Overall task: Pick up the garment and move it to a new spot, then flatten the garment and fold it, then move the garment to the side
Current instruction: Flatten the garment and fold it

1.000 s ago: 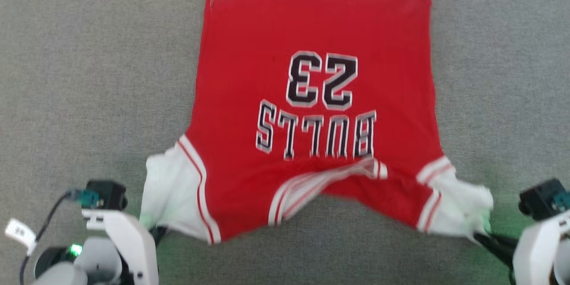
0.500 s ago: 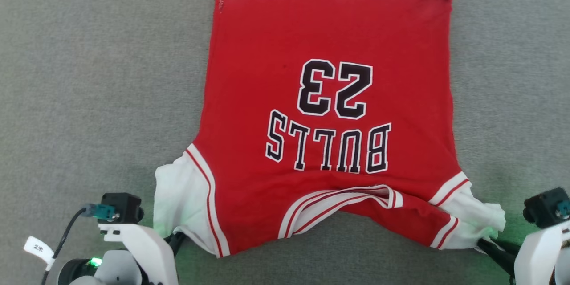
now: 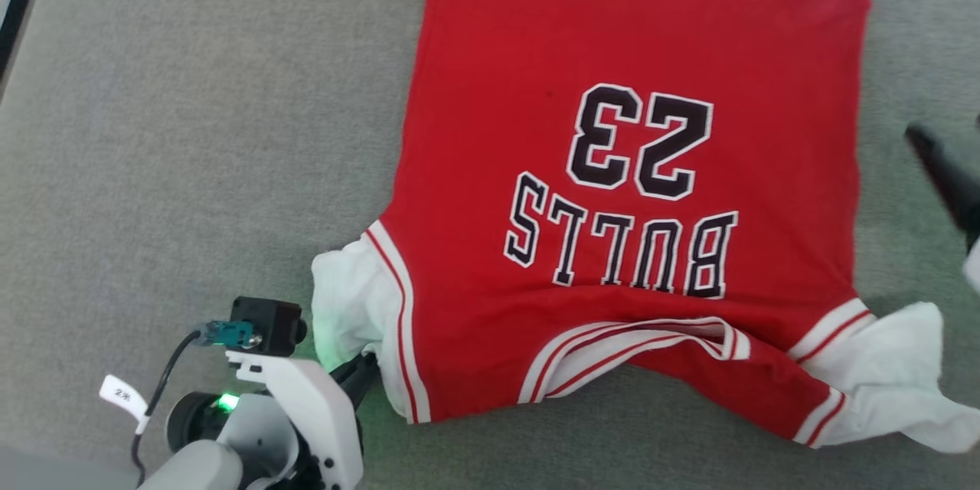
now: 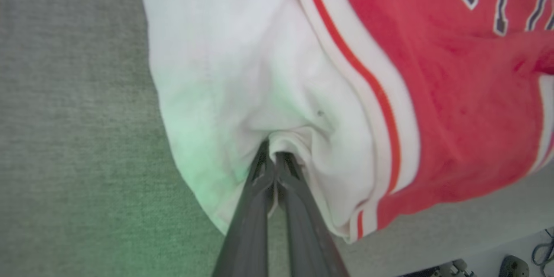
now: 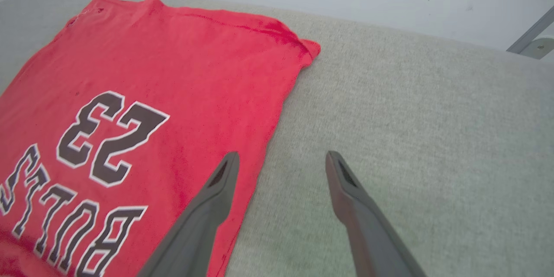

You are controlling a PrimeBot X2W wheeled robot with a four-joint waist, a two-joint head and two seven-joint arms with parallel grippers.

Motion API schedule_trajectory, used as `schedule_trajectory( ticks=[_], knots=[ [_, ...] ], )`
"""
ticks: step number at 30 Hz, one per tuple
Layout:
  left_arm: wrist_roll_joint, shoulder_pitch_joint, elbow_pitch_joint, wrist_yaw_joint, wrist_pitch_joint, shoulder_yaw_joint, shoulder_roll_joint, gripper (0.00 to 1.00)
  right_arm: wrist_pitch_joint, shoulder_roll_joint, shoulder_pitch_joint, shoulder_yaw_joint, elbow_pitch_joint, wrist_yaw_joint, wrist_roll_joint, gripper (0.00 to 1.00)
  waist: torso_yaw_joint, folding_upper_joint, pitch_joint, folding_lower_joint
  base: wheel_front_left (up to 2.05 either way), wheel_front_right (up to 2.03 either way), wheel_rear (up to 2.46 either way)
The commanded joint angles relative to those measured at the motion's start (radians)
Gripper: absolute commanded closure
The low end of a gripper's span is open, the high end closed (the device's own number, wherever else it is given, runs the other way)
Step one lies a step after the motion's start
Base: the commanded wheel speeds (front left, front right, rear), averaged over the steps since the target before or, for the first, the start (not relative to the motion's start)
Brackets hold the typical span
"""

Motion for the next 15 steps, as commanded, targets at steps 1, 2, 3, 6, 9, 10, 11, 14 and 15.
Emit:
schedule_trajectory(
  ticks=[1, 2, 3, 6, 9, 10, 11, 14, 15],
  knots=[
    [0.003, -0.025, 0.015, -0.010, -0.003, -0.012, -0.027, 1.00, -0.007, 0.001, -0.054, 0.003, 0.037, 0.000, -0.019, 0.00, 0.023, 0.0000, 0.018, 0.0000, 0.00, 0.00, 0.00],
    [0.005, -0.031, 0.019, -0.014, -0.005, -0.016, -0.033, 1.00, -0.012, 0.011, -0.096, 0.002, 0.072, 0.000, -0.026, 0.00, 0.032, 0.0000, 0.023, 0.0000, 0.00, 0.00, 0.00],
    [0.005, -0.036, 0.024, -0.019, -0.008, -0.018, -0.040, 1.00, -0.014, 0.016, -0.133, -0.002, 0.112, 0.000, -0.035, 0.00, 0.041, 0.0000, 0.029, 0.0000, 0.00, 0.00, 0.00],
    [0.009, -0.050, 0.031, -0.028, -0.010, -0.024, -0.053, 1.00, -0.023, 0.004, -0.204, 0.003, 0.188, 0.000, -0.053, 0.00, 0.062, 0.0000, 0.041, 0.0000, 0.00, 0.00, 0.00],
    [0.014, -0.067, 0.043, -0.042, -0.017, -0.034, -0.071, 1.00, -0.017, -0.015, -0.295, 0.018, 0.308, 0.000, -0.070, 0.00, 0.094, 0.0000, 0.060, 0.0000, 0.00, 0.00, 0.00],
    [0.014, -0.070, 0.047, -0.045, -0.018, -0.037, -0.078, 1.00, -0.014, -0.021, -0.325, 0.018, 0.347, 0.000, -0.076, 0.00, 0.104, 0.0000, 0.068, 0.0000, 0.00, 0.00, 0.00],
    [0.013, -0.076, 0.053, -0.048, -0.019, -0.039, -0.085, 1.00, -0.008, -0.033, -0.356, 0.024, 0.386, 0.000, -0.084, 0.00, 0.115, 0.0000, 0.076, 0.0000, 0.00, 0.00, 0.00],
    [0.019, -0.096, 0.069, -0.063, -0.020, -0.052, -0.106, 1.00, 0.009, -0.053, -0.438, 0.034, 0.504, 0.000, -0.099, 0.00, 0.151, 0.0000, 0.098, 0.0000, 0.00, 0.00, 0.00],
    [0.020, -0.103, 0.076, -0.066, -0.022, -0.054, -0.111, 1.00, 0.013, -0.057, -0.465, 0.038, 0.540, 0.000, -0.102, 0.00, 0.160, 0.0000, 0.104, 0.0000, 0.00, 0.00, 0.00]
  ],
)
